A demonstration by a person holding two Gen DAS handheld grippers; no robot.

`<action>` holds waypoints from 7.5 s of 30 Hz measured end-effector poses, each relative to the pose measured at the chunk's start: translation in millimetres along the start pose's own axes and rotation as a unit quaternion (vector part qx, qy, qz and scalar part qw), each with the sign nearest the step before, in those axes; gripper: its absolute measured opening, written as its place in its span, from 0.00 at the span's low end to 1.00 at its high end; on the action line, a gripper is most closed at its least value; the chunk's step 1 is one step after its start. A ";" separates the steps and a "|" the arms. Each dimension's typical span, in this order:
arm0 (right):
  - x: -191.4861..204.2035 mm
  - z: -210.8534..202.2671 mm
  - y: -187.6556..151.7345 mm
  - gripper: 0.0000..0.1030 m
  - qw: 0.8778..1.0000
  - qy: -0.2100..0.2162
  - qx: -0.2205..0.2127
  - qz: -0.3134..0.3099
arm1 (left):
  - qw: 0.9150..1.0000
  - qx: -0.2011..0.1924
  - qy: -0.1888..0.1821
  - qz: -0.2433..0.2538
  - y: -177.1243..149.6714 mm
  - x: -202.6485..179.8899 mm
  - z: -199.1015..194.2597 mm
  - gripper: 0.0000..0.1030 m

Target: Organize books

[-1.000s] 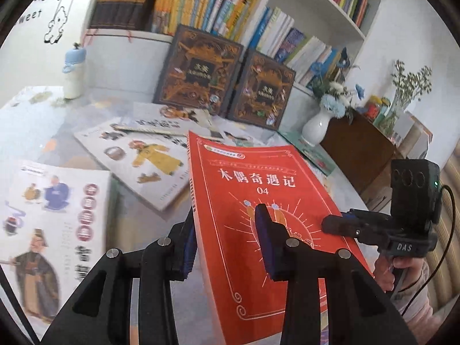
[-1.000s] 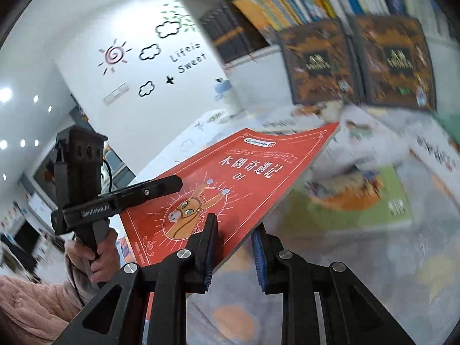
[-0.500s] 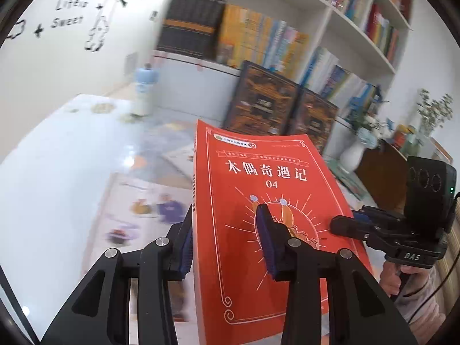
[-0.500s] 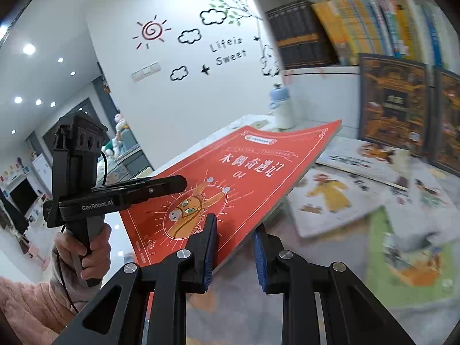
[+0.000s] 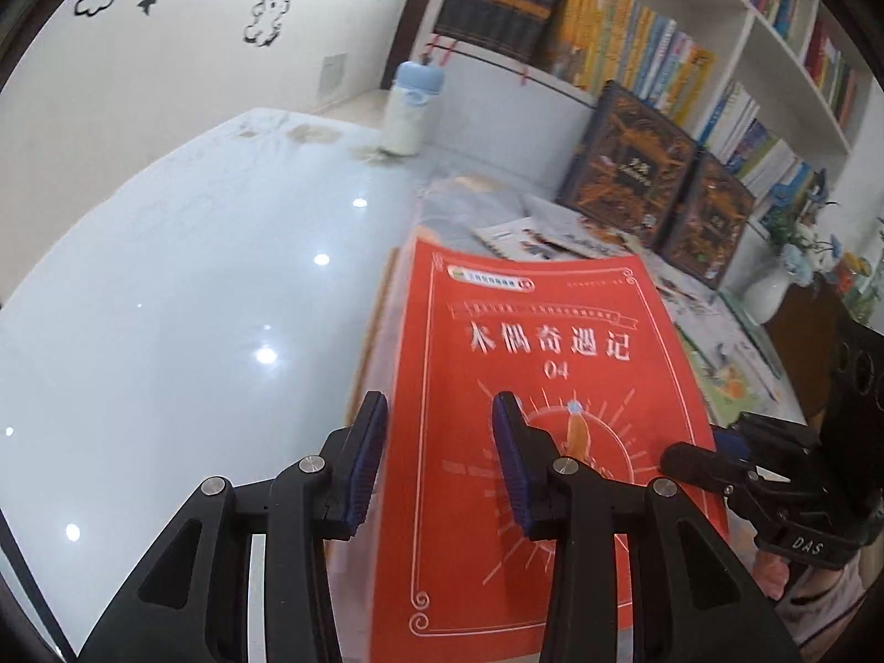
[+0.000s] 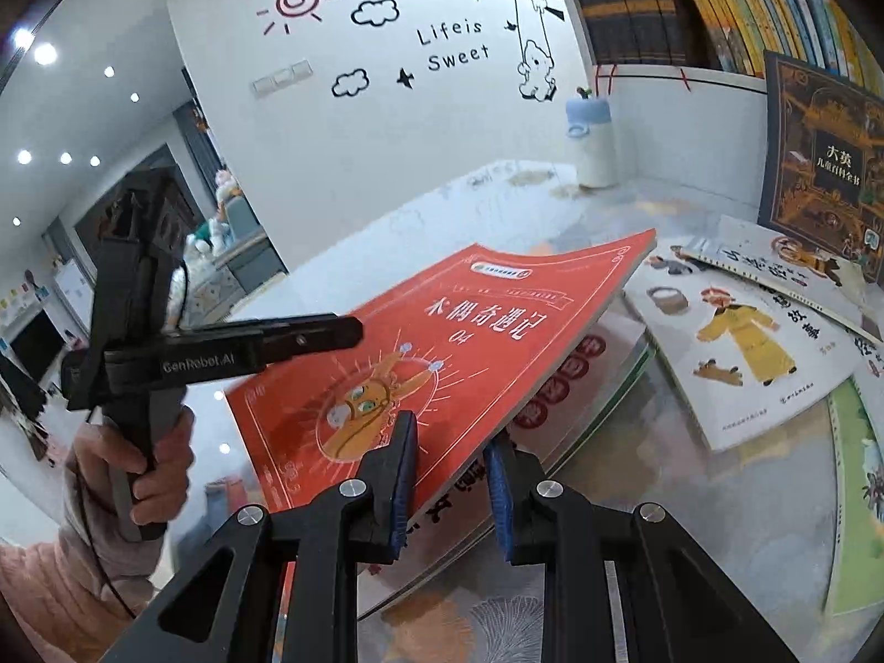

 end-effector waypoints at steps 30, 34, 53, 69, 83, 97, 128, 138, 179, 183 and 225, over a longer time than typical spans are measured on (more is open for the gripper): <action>-54.0 -57.8 -2.1 0.72 0.998 -0.031 -0.023 0.056 | 1.000 -0.014 0.013 -0.001 22.5 -51.8 -4.9 0.63; -107.9 -104.5 -4.1 0.72 0.992 -0.070 -0.051 0.087 | 1.000 -0.013 -0.005 0.014 32.3 -95.8 6.9 0.63; -322.5 -165.9 -75.2 0.72 0.962 -0.158 0.019 0.222 | 0.988 0.123 -0.049 0.079 -17.9 -278.3 176.2 0.57; -266.0 -149.9 -90.7 0.78 0.969 -0.071 0.075 0.224 | 0.977 0.143 -0.058 0.144 -39.5 -283.4 155.7 0.59; -157.7 -180.1 -168.7 0.75 0.965 0.056 0.111 0.230 | 0.961 0.200 -0.123 0.150 -105.9 -239.6 74.2 0.59; -200.2 -163.9 -164.8 0.58 0.955 0.118 0.049 0.269 | 0.968 0.175 -0.157 0.089 -85.0 -228.1 100.4 0.50; -236.8 -162.5 -163.2 0.19 0.960 0.094 -0.018 0.265 | 0.932 0.234 -0.271 -0.066 -61.3 -212.7 136.5 0.43; -229.7 -187.8 -160.4 0.46 0.971 0.051 0.062 0.225 | 0.913 0.287 -0.291 -0.011 -84.9 -239.5 127.7 0.43; -242.0 -180.2 -153.7 0.22 0.968 -0.006 0.034 0.247 | 0.962 0.208 -0.158 0.078 -83.2 -259.6 118.1 0.27; -227.3 -183.1 -152.9 0.22 0.971 -0.008 0.035 0.235 | 0.965 0.203 -0.142 0.085 -82.0 -257.7 112.3 0.29; -84.7 -161.0 -16.3 0.23 0.996 0.028 0.007 0.079 | 0.990 0.052 -0.078 0.105 16.5 -169.5 -12.4 0.38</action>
Point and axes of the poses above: each gripper's, at about its wrist camera, not at the fingertips, and z roughly the way its jaws point, x to its left, y to its top, the point moved 3 cm from there along z, roughly the way its jaws point, and after that the axes turned 2 degrees about -z, right-handed, at the moved point
